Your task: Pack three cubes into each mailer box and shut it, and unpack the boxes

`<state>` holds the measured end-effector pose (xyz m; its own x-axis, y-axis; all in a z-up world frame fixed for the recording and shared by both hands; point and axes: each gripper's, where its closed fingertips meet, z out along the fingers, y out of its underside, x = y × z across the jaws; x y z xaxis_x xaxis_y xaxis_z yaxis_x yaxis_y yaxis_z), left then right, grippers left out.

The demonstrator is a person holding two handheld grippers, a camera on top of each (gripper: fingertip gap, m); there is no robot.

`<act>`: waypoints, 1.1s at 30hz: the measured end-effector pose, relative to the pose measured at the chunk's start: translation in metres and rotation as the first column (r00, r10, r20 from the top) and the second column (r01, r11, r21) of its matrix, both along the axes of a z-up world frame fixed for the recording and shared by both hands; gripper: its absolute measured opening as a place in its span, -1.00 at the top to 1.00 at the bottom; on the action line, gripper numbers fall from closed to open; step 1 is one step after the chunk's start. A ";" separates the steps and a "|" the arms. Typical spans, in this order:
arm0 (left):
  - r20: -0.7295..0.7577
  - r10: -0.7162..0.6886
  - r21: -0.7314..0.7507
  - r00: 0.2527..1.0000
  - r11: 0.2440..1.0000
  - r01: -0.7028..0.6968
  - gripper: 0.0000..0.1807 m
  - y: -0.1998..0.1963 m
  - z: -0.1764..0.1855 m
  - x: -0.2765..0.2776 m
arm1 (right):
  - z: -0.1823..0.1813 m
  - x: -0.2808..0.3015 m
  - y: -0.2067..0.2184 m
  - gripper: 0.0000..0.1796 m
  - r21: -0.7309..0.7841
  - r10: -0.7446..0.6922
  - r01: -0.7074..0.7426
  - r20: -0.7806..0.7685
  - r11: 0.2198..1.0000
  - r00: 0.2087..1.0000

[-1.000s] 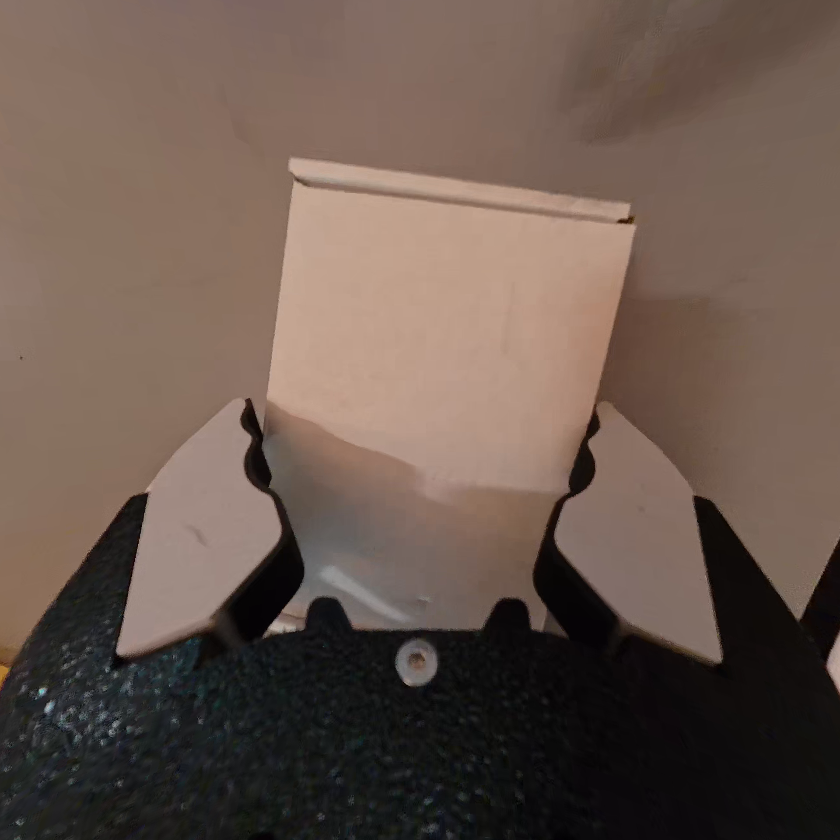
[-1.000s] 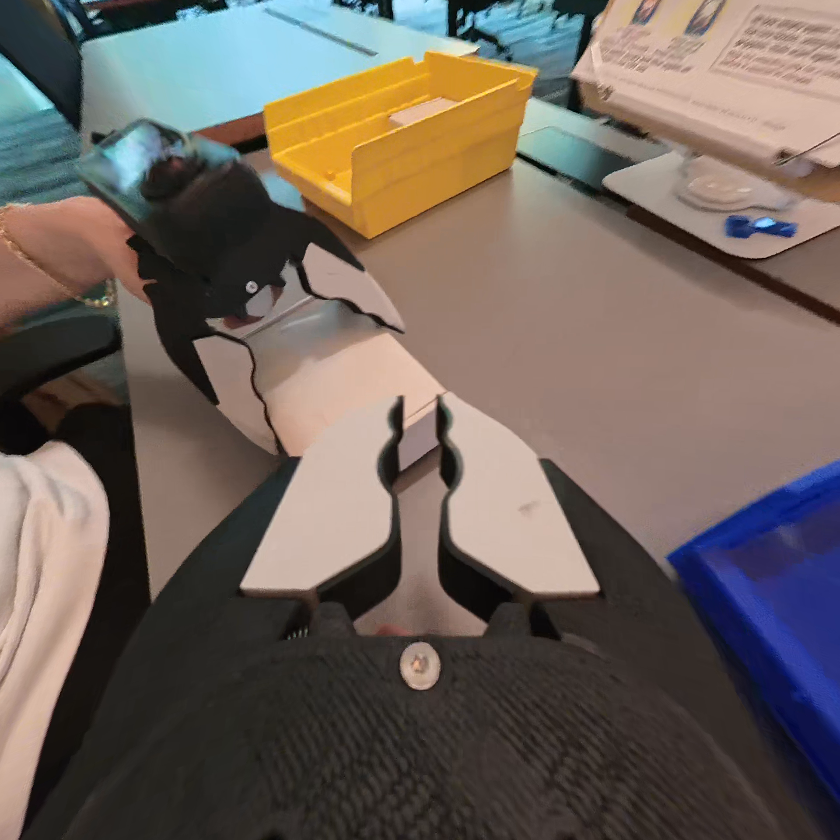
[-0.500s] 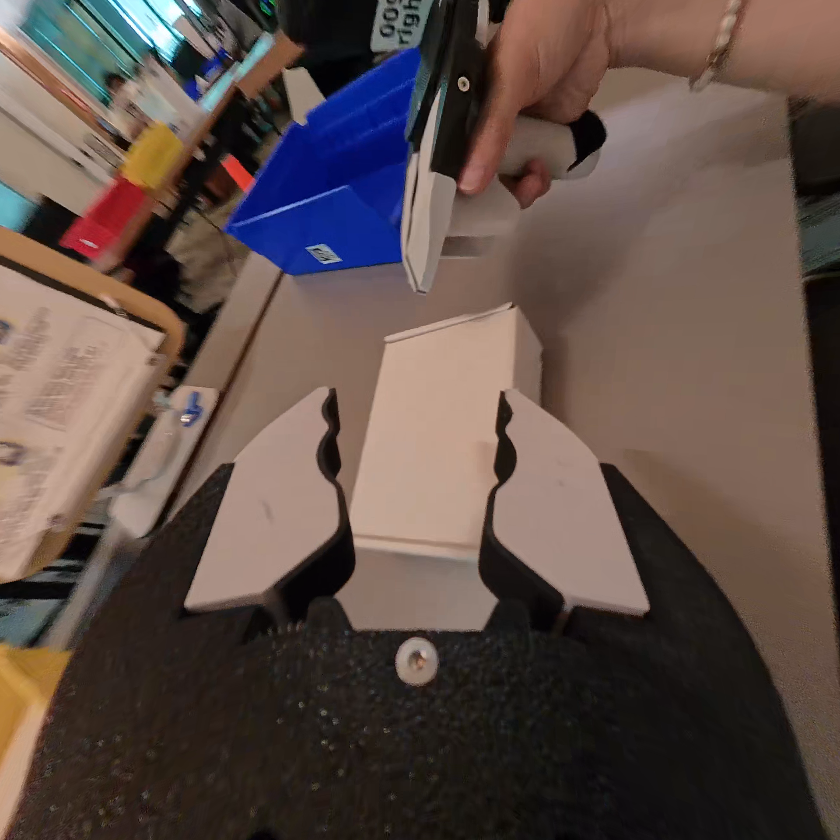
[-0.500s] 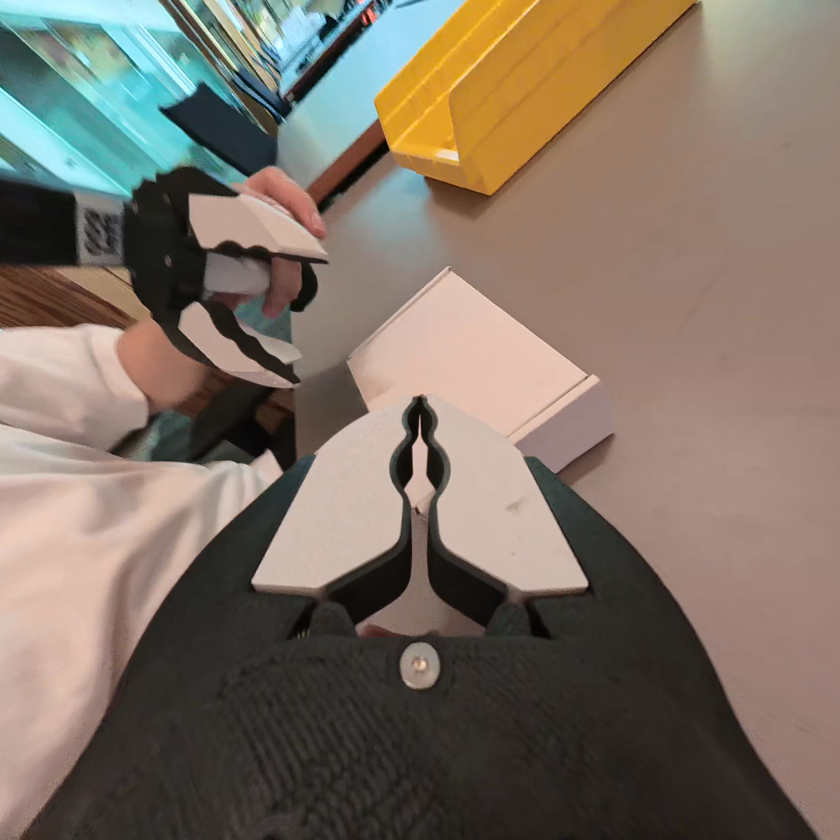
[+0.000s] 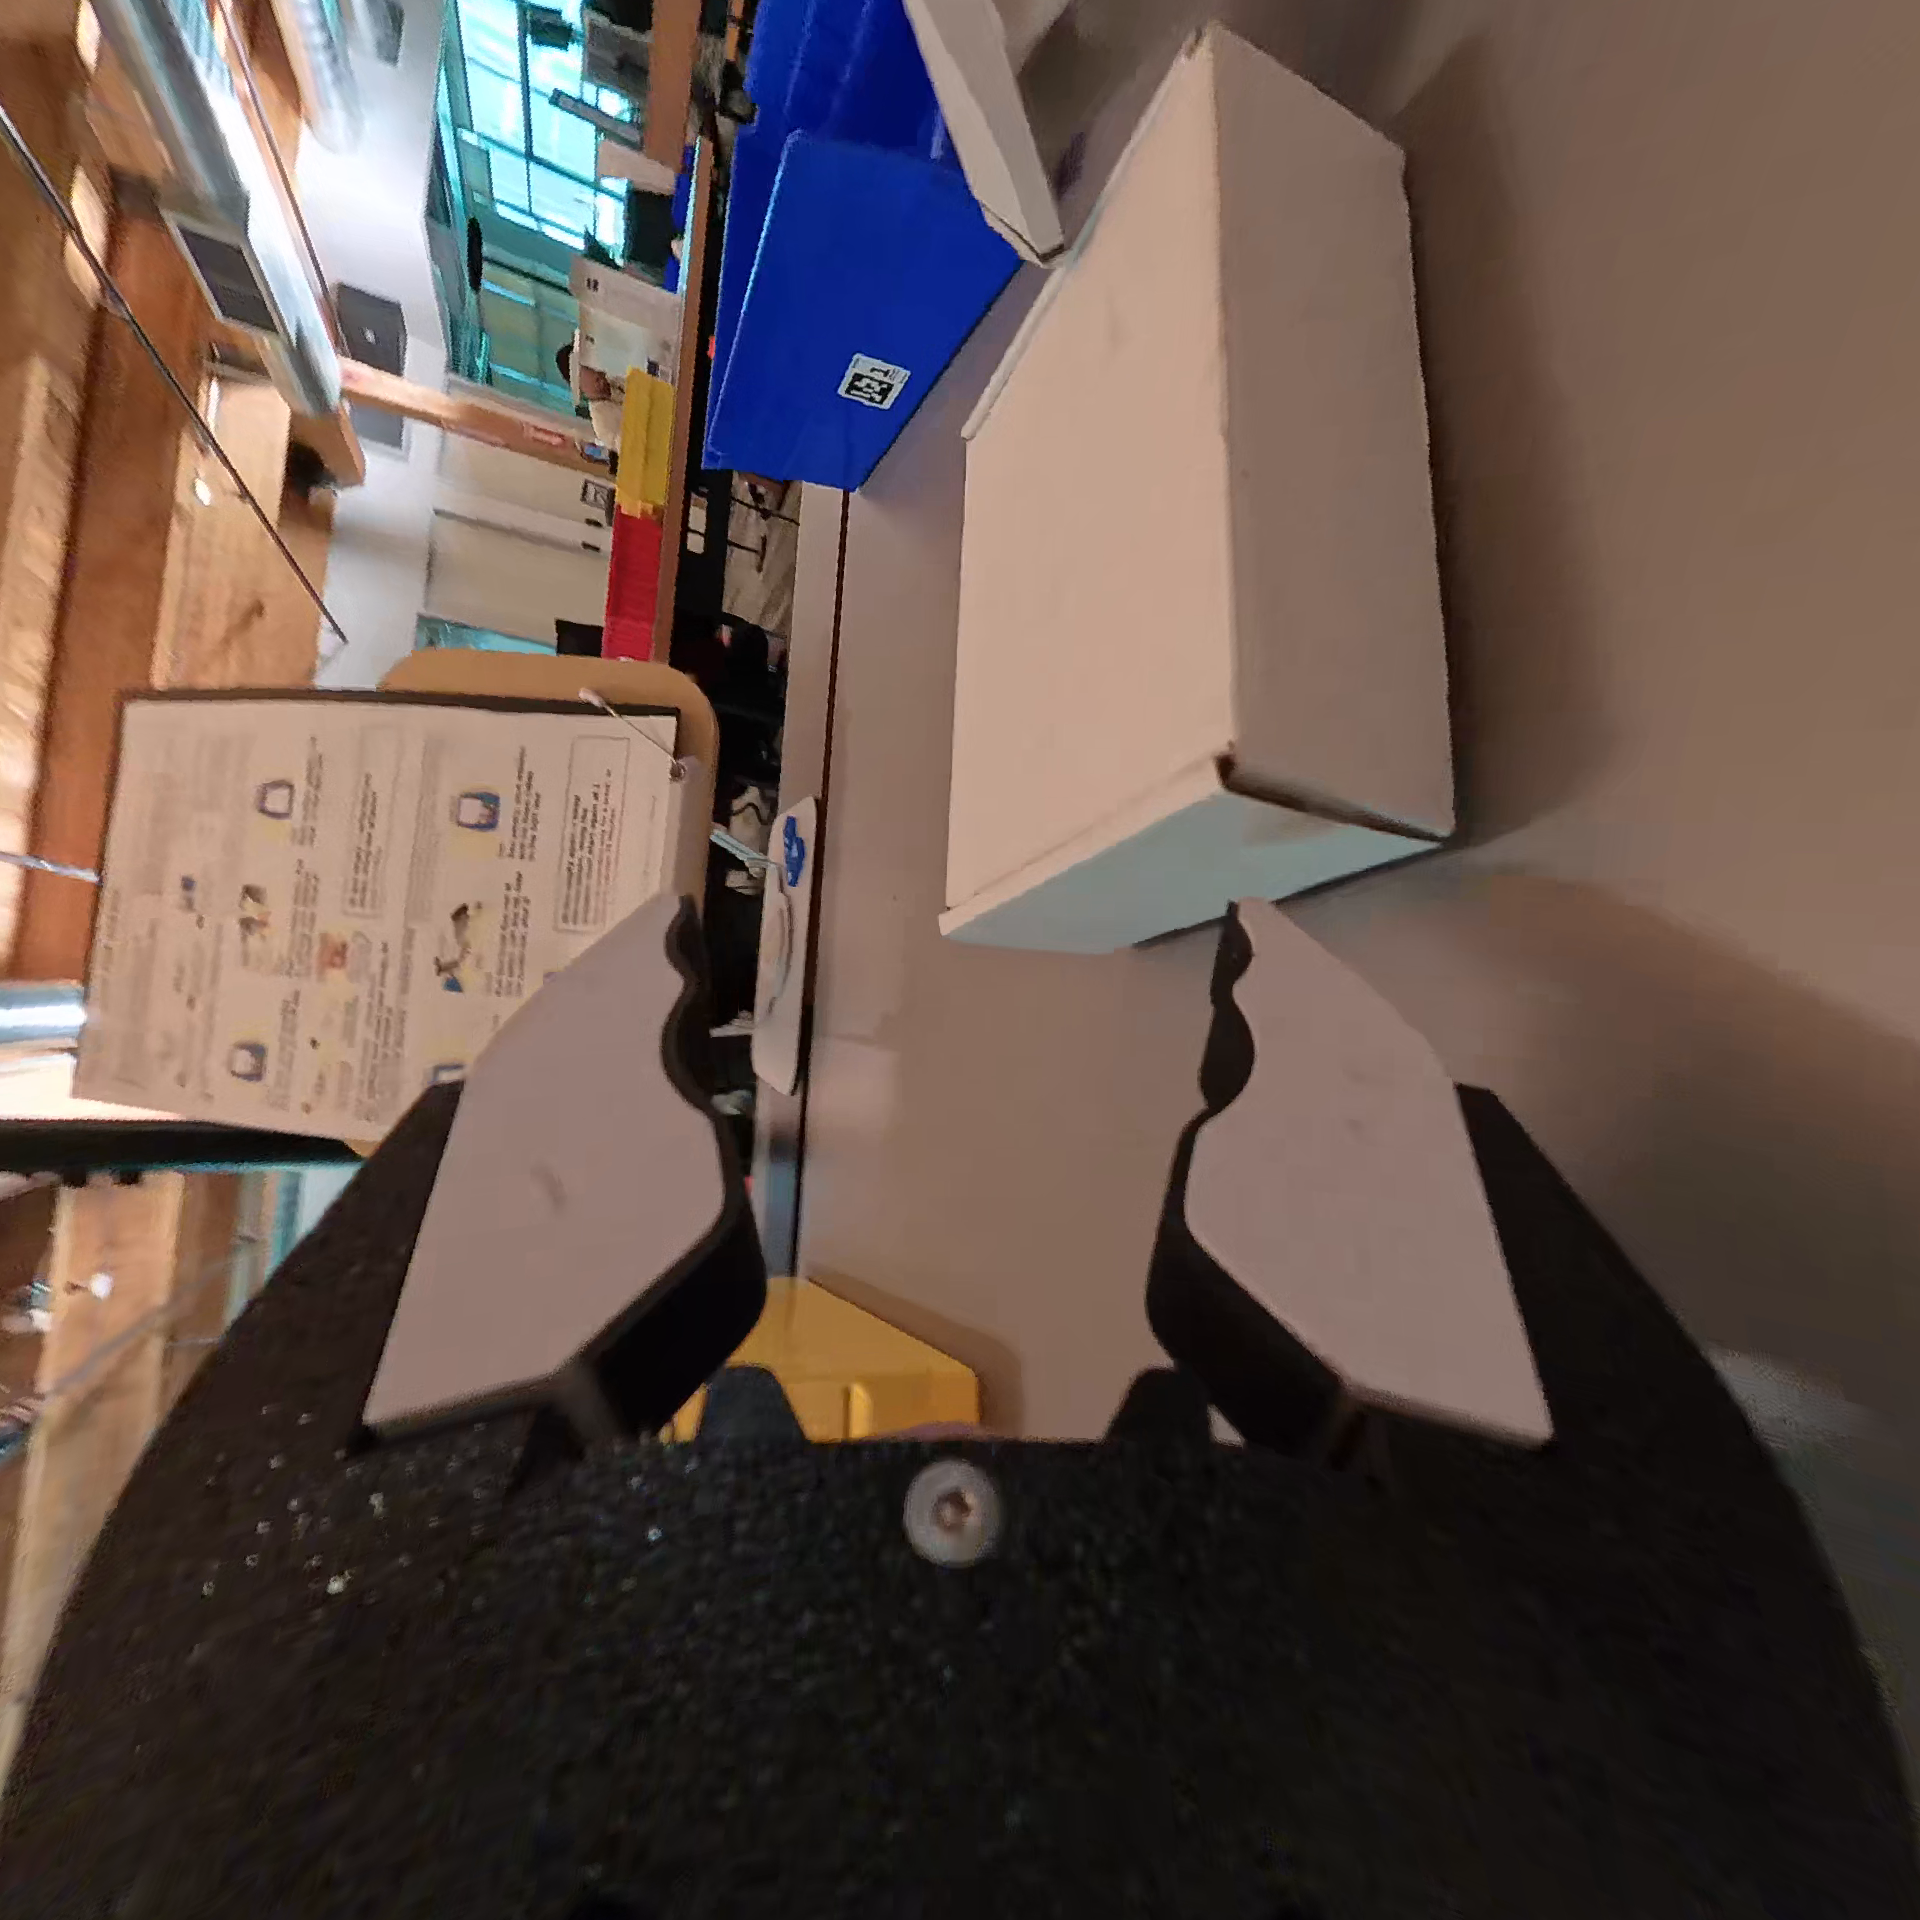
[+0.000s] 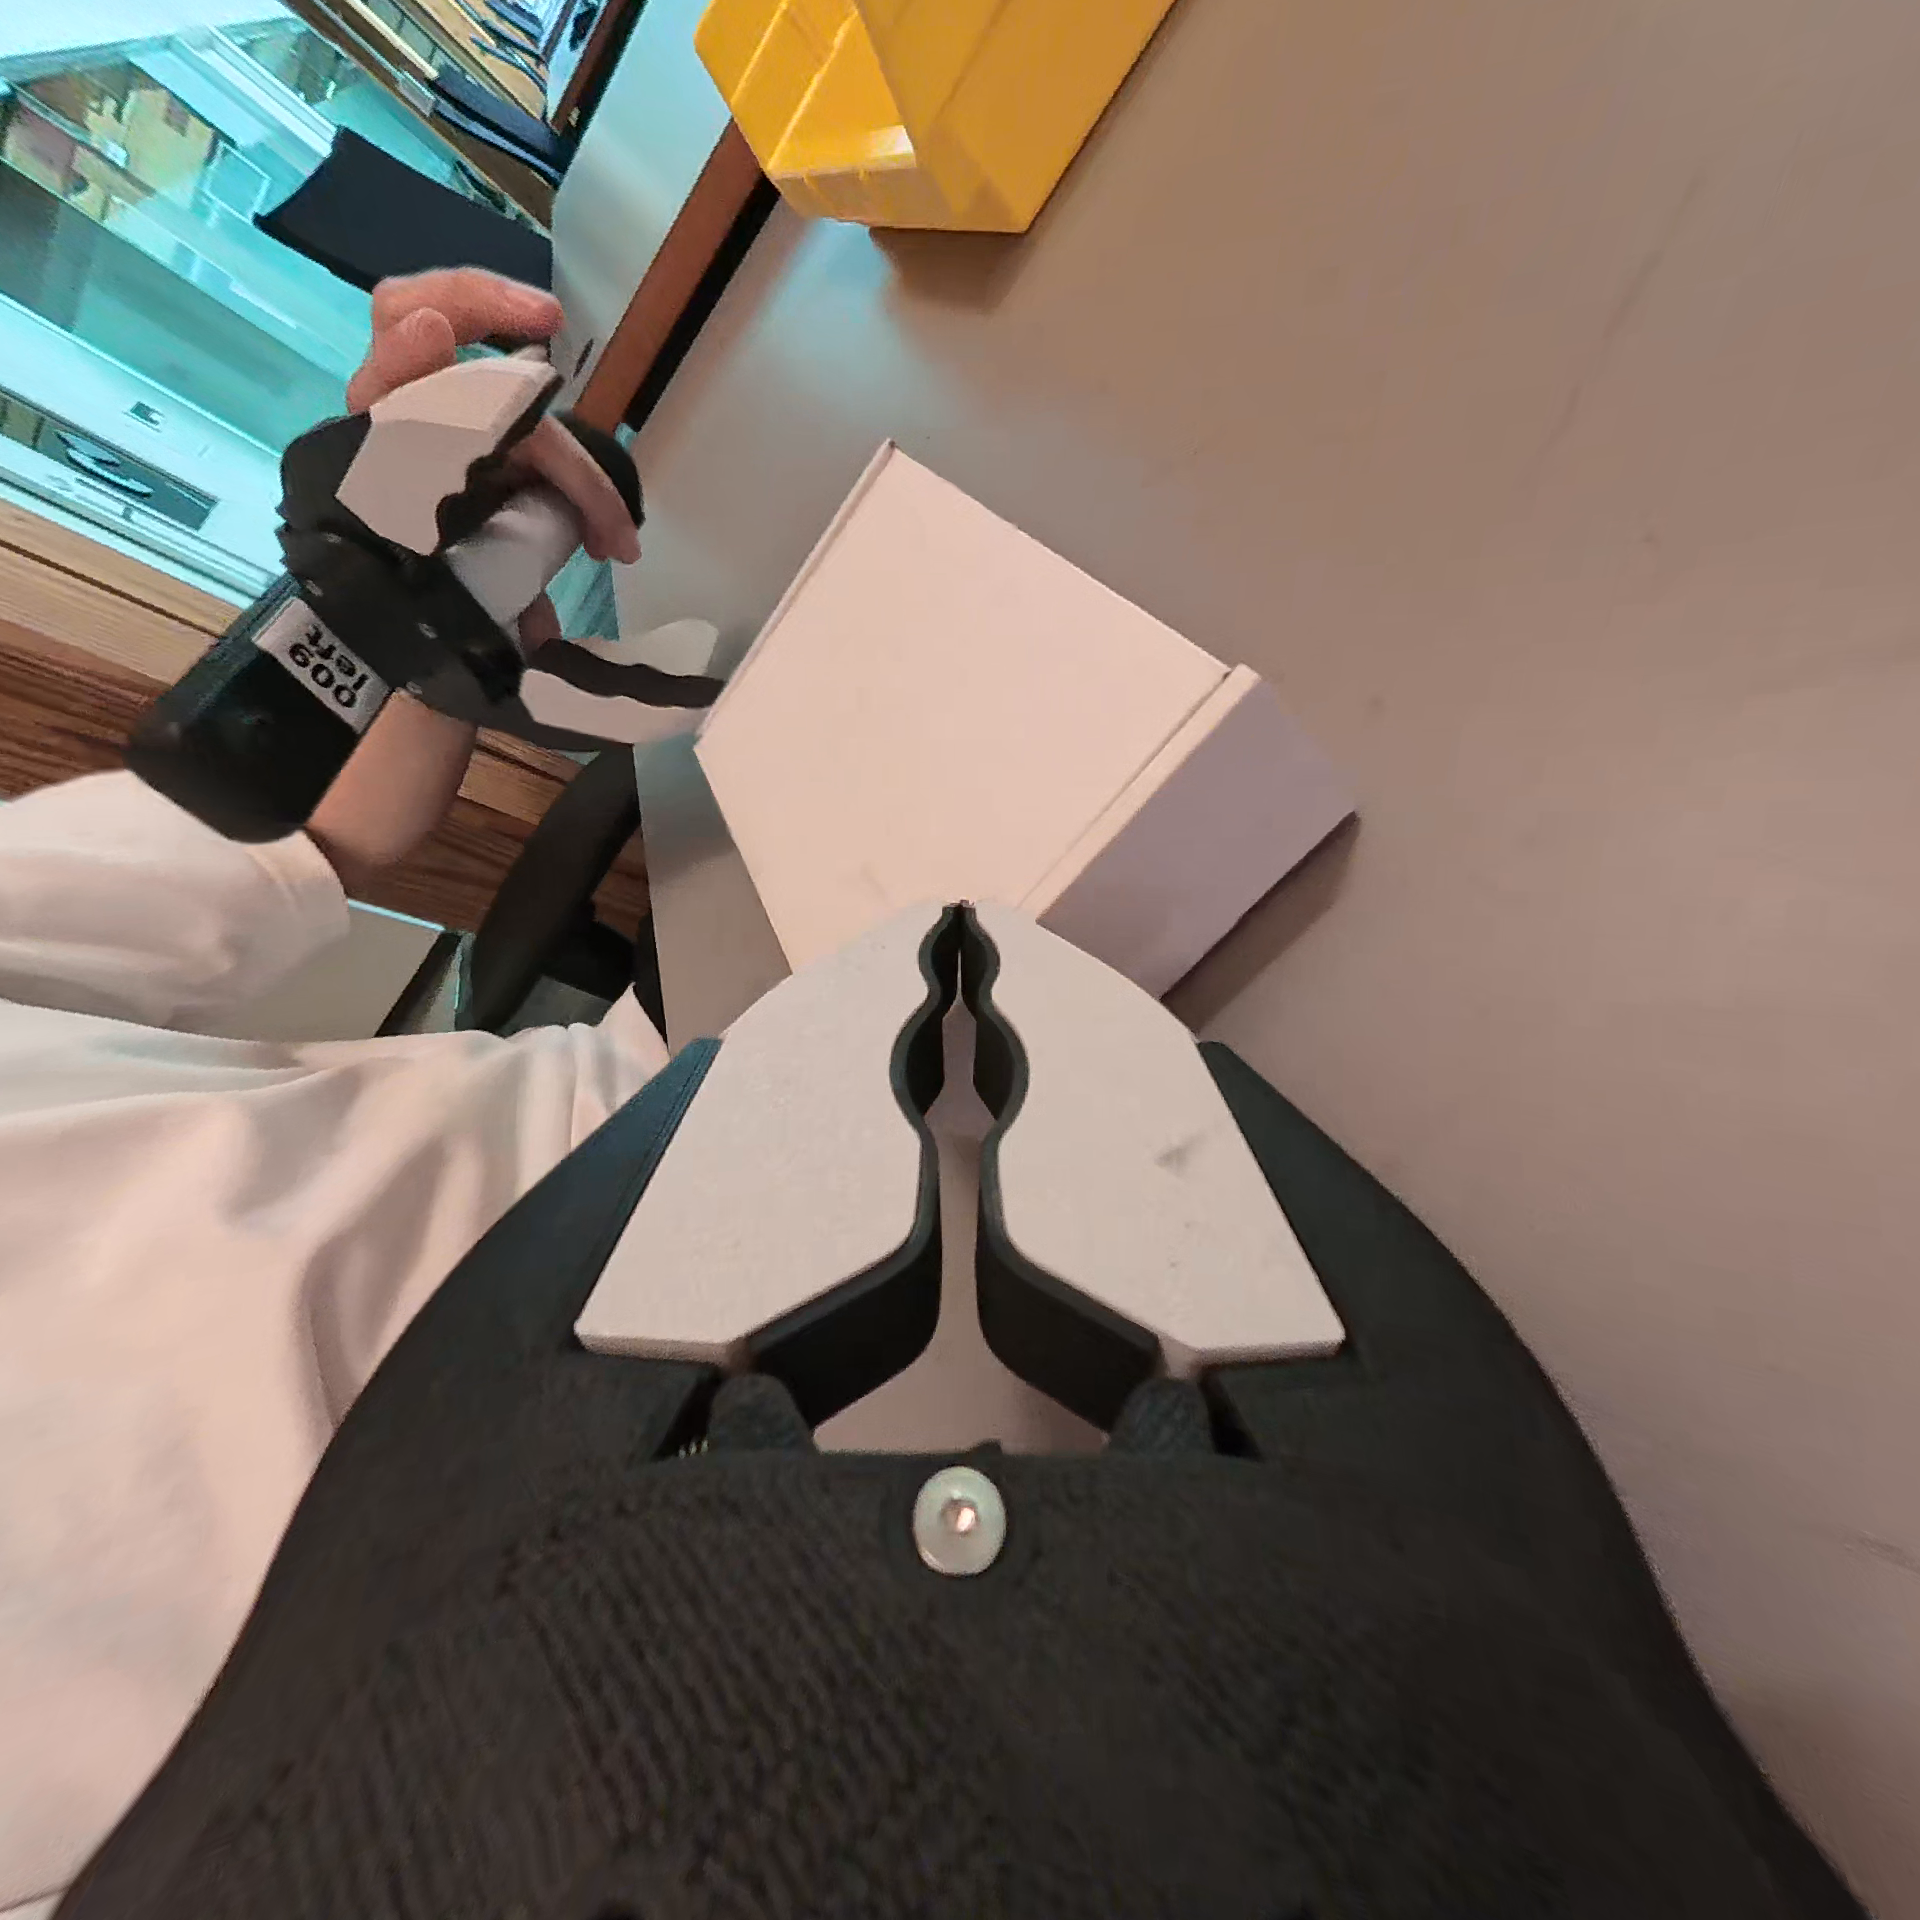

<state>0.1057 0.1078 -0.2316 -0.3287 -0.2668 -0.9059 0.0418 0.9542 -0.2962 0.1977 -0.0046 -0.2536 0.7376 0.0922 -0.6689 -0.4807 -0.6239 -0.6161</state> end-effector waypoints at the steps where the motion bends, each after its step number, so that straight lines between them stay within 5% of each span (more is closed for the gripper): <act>1: 0.010 -0.021 0.038 1.000 0.999 0.021 -0.03 -0.001 -0.001 0.002 | 0.000 0.001 -0.001 1.00 0.001 0.000 0.000 0.001 1.000 1.000; 16: -0.089 -0.338 0.322 0.937 0.880 0.348 -0.17 -0.040 -0.021 0.050 | -0.003 0.010 -0.012 1.00 0.012 0.007 -0.008 0.018 1.000 1.000; 23: 0.053 -0.388 0.485 0.920 0.815 0.316 0.11 -0.045 -0.015 0.069 | -0.004 0.016 -0.016 1.00 0.041 -0.009 0.010 -0.028 0.999 1.000; 28: 0.030 -0.314 0.435 0.949 0.859 0.270 0.15 -0.040 -0.016 0.067 | 0.003 0.021 -0.016 0.97 0.072 -0.030 0.030 -0.003 0.997 1.000; 30: 0.011 -0.282 0.385 0.959 0.887 0.256 0.15 -0.039 -0.013 0.063 | 0.027 0.027 -0.017 0.73 0.175 -0.072 0.072 -0.010 0.982 0.997; 33: 0.000 -0.217 0.138 0.976 0.967 0.215 0.16 -0.040 -0.002 0.058 | 0.066 0.044 -0.025 0.59 0.326 -0.186 0.171 0.015 0.930 0.982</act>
<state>0.1637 0.0679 -0.2340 -0.3509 -0.0648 -0.9342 0.2545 0.9534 -0.1618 0.2420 -0.0295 -0.1873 0.7904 0.1610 -0.5910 -0.5328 -0.2955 -0.7930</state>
